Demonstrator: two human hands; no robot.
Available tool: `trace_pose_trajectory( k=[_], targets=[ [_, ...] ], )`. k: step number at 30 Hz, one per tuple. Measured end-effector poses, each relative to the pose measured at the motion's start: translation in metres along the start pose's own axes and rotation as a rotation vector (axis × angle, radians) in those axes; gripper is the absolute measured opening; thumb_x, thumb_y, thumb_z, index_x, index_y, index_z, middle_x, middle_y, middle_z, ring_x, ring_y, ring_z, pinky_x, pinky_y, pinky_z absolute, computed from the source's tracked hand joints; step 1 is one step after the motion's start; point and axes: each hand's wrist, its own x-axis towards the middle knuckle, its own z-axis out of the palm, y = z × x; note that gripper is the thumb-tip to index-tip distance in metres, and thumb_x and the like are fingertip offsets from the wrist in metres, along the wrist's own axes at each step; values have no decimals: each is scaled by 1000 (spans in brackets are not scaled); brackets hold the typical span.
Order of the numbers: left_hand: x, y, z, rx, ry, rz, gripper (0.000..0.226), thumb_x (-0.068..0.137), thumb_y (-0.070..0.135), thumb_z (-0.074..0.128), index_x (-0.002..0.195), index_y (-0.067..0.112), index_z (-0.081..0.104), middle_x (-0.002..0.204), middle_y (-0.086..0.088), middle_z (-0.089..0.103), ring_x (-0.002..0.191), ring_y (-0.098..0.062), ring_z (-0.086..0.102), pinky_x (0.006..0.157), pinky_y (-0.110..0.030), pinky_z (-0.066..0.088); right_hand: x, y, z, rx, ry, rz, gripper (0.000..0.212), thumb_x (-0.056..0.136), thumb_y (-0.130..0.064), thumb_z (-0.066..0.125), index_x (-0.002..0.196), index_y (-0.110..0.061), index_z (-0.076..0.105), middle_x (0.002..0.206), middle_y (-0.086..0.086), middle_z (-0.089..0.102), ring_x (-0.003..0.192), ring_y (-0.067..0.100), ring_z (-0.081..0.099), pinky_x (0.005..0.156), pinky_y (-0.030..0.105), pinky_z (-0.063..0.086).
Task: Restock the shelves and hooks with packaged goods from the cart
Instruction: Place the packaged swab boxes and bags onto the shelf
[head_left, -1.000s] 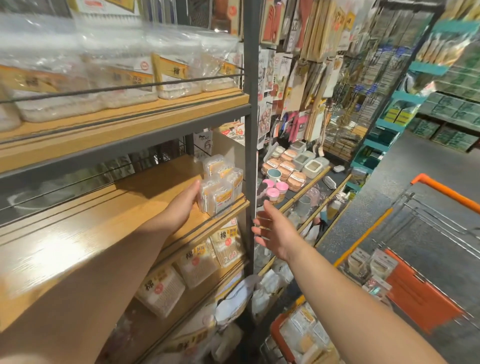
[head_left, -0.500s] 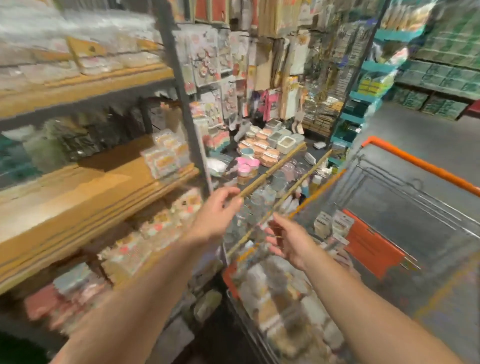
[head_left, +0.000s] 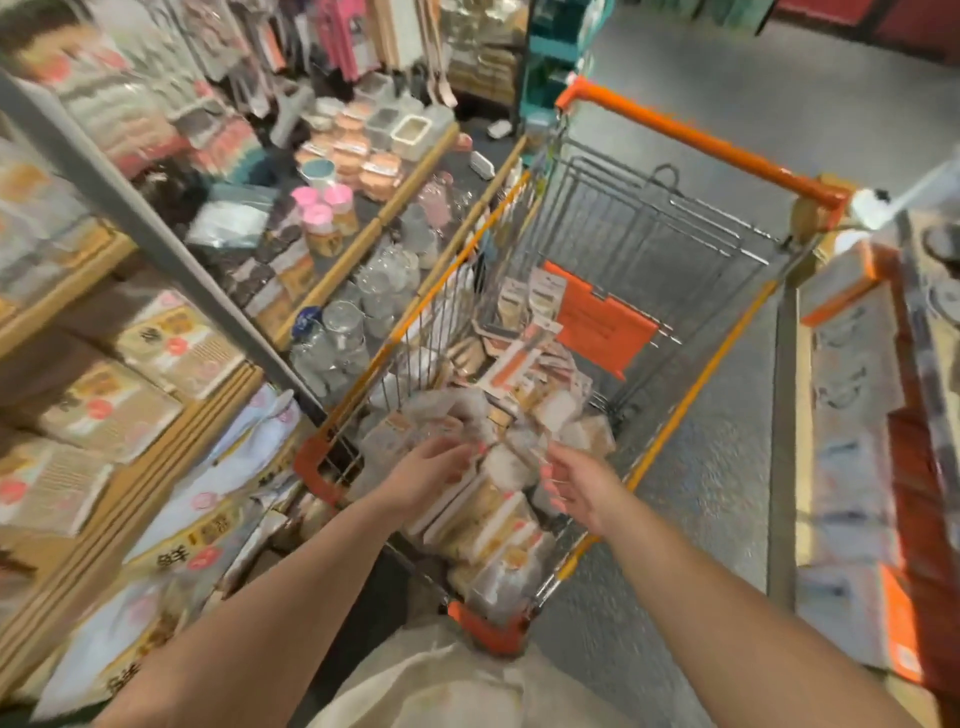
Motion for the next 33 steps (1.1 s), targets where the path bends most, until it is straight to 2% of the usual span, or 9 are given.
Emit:
trace_pose_trajectory(
  k=[4,5,7,9,12,17,23,26,33],
  targets=[
    [24,-24,8,55,-88,-162,32,100,40,48,125,20,51,117,-3,62,98,-16,60,73,-23,45,19,25,-1,-105,-36,98,27,93,-40,60,91,-13,61,82,10,54,67,18,47,60,26,35],
    [30,-30,8,66,-101,-197,33,100,40,49,126,20,51,115,-3,62,97,-17,61,68,-23,43,24,27,0,-120,-38,133,39,91,-42,61,104,-6,64,100,21,63,86,29,60,73,29,46],
    [41,-38,9,102,-127,-244,33,99,38,51,127,20,52,110,-1,62,101,-20,62,65,-24,42,35,29,1,-195,-25,212,64,97,-45,53,137,5,49,141,29,47,134,44,40,106,42,39],
    [47,-42,5,138,-183,-265,26,98,38,54,119,23,55,112,1,64,106,-18,62,73,-27,44,43,27,10,-333,-76,307,65,99,-50,45,145,-5,41,147,16,44,143,35,32,101,38,41],
    [54,-42,-3,125,-250,-301,25,99,31,53,119,16,53,116,-5,62,103,-17,59,72,-20,44,58,34,27,-564,-131,414,63,97,-58,44,150,-25,34,154,3,37,141,25,35,94,36,38],
    [66,-41,-14,161,-272,-346,30,100,33,51,123,13,52,108,-1,60,82,-5,57,57,-10,43,82,56,40,-869,-214,443,75,93,-55,53,153,-18,29,152,11,39,134,30,44,106,38,40],
    [73,-47,-25,208,-289,-405,44,99,44,48,135,17,51,116,0,64,107,-16,61,95,-36,47,88,62,44,-1342,-350,387,58,81,-45,73,126,-11,61,108,6,59,91,23,59,78,31,50],
    [73,-44,-27,150,-280,-446,45,101,41,46,137,15,49,121,-3,62,111,-19,60,97,-37,44,91,56,29,-1182,-284,368,39,82,-31,74,112,-10,62,109,8,59,99,25,61,82,34,54],
    [79,-49,-28,1,-298,-481,44,100,45,45,134,19,48,123,-2,61,110,-18,60,101,-38,44,94,31,22,-96,-142,300,41,78,-13,78,116,-7,62,115,14,68,110,31,64,98,49,52]
  ],
)
